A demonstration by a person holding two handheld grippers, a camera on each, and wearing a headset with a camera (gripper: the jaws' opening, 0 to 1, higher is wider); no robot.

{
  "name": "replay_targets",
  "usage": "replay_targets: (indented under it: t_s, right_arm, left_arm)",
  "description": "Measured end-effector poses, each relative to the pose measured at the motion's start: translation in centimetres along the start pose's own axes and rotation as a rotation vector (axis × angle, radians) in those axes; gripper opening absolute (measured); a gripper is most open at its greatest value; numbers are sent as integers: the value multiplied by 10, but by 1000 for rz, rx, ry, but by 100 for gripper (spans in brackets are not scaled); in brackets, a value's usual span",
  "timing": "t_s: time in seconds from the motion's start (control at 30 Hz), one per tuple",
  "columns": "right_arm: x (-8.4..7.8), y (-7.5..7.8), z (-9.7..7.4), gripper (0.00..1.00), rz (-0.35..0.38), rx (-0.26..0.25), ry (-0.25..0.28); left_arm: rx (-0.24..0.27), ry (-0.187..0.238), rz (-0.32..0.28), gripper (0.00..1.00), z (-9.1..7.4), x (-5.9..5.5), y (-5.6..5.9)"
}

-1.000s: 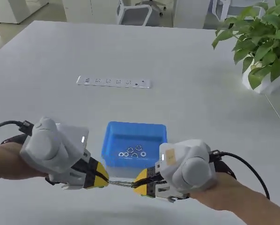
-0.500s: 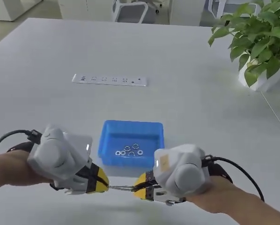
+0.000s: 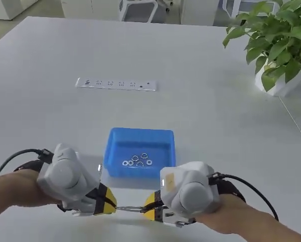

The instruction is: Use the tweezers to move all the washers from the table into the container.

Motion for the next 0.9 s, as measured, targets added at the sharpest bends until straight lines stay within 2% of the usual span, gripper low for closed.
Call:
replay_targets:
  t_s: [0.6,0.9]
  right_arm:
    - [-7,-1,9,9,1,12,-38]
    - [-10,4,10,10,4,2,-47]
  left_arm:
    - [-18,-15,-33,5,13,-8,2]
    - [-2,-18,-44,5,15,-9,-4]
Point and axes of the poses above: the centre of the closed fingertips' face, and the gripper's own axes: z roughly forward along the fingers, y roughly to its right, x roughly out of its top, the point moved 6 cm from there along -z, roughly backward along the fingers, and after that the axes turned 3 degrees about x, right-handed, at the moved point
